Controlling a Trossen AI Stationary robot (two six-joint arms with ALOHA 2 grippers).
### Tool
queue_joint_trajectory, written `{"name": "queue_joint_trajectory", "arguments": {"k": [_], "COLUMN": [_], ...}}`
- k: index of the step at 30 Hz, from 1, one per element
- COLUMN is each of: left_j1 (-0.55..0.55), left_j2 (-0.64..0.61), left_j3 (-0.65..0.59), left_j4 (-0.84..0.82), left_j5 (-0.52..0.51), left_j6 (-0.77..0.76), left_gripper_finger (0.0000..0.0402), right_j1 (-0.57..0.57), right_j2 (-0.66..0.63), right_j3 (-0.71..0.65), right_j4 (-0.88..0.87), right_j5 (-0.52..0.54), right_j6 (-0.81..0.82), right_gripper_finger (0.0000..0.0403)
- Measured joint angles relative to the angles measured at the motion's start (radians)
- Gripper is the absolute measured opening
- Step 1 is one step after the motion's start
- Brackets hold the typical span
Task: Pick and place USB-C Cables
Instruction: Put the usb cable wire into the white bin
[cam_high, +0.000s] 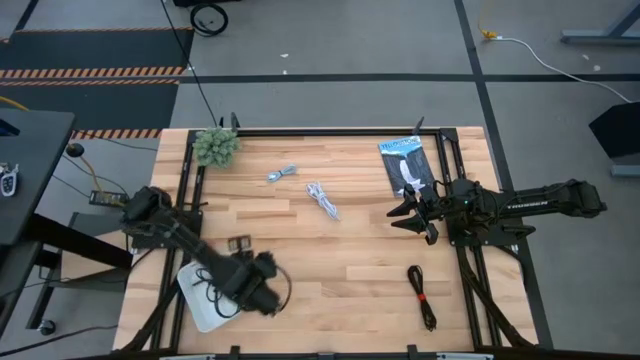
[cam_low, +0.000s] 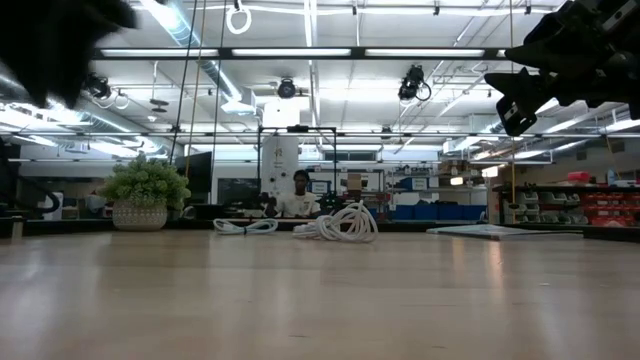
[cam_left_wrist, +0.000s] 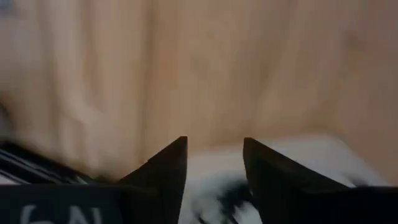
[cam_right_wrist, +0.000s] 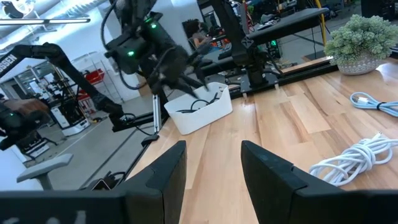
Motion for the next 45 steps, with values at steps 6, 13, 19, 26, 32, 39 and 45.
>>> {"name": "queue_joint_trajectory", "arguments": {"k": [6, 13, 19, 26, 32, 39, 45], "left_j1": [0.218, 0.464, 0.614, 0.726, 0.790, 0.844, 0.849], "left_j2": [0.000, 0.000, 0.030, 0.142, 0.213, 0.258, 0.258], "left_j3": [-0.054, -0.083, -0.082, -0.083, -0.083, -0.078, -0.080], "left_j4": [0.191, 0.529, 0.780, 0.940, 0.982, 0.973, 0.953], "left_j5": [-0.083, -0.086, -0.084, -0.035, 0.035, 0.208, 0.241], "left_j6": [0.306, 0.702, 0.891, 1.100, 1.270, 1.337, 1.342], "left_gripper_finger": [0.0134, 0.0128, 0.0178, 0.0257, 0.0285, 0.0283, 0.0228], "right_j1": [0.000, 0.000, 0.000, 0.000, 0.000, 0.000, 0.000], "right_j2": [0.000, 0.000, 0.000, 0.004, 0.005, 0.005, 0.005], "right_j3": [0.000, 0.000, 0.000, 0.000, 0.000, 0.000, 0.000], "right_j4": [0.000, 0.000, 0.000, 0.009, 0.008, 0.008, 0.010], "right_j5": [0.000, 0.000, 0.000, 0.000, 0.000, 0.002, 0.004], "right_j6": [0.000, 0.000, 0.000, 0.000, 0.000, 0.000, 0.000], "right_gripper_finger": [0.0159, 0.0159, 0.0159, 0.0159, 0.0159, 0.0159, 0.0159]}}
